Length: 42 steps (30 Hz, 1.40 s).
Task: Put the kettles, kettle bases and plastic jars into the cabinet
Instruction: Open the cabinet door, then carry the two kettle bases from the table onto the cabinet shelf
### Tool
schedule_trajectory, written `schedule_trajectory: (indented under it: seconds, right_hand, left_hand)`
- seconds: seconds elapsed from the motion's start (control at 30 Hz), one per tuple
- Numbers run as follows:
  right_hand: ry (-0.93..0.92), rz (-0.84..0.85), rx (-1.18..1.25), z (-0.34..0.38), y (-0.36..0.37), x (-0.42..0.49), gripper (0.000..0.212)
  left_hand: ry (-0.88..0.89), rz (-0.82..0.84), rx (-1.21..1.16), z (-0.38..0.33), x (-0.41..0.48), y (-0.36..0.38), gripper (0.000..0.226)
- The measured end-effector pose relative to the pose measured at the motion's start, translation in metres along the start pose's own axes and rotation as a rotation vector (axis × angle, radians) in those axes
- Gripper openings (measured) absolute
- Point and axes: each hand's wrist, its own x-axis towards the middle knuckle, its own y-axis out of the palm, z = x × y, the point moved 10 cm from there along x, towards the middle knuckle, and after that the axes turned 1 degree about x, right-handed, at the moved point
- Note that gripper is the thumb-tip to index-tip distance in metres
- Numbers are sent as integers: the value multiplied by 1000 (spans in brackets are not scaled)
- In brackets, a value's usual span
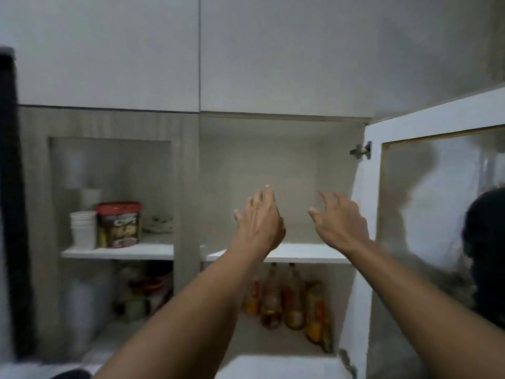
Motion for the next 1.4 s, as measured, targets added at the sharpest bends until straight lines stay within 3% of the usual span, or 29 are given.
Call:
schedule_trajectory:
  seconds: [0.33,0.63,0.77,0.93,1.07,1.23,1.3,1.4]
  right_hand:
    - [-469,325,312,282,253,8,61]
    - [-884,683,486,434,405,-77,62]
    - [-1001,882,498,455,477,-134,64]
    - [-1009,1098,403,444,583,-205,70]
    - [-950,1228,246,419,670,-251,95]
    - [-939,1351,69,394,743,-291,132]
    - [-941,1388,49,389,758,-305,135]
    - [-945,1323,53,387,766,-312,126]
  left_hand:
    - [-519,-67,382,313,-29,-61,82]
    - [-1149,-145,564,467,-152,-84,77]
    - [-1353,-78,606,503,-225,-50,79]
    - [-1572,-4,567,555,-306,5,87]
    - [-1681,52,468,603,-364,62,114]
    - [-1809,206,387,640,-418,117,154]
    - [-1852,266,349,647,-436,132,159]
    - [-1923,223,319,646,-451,138,149]
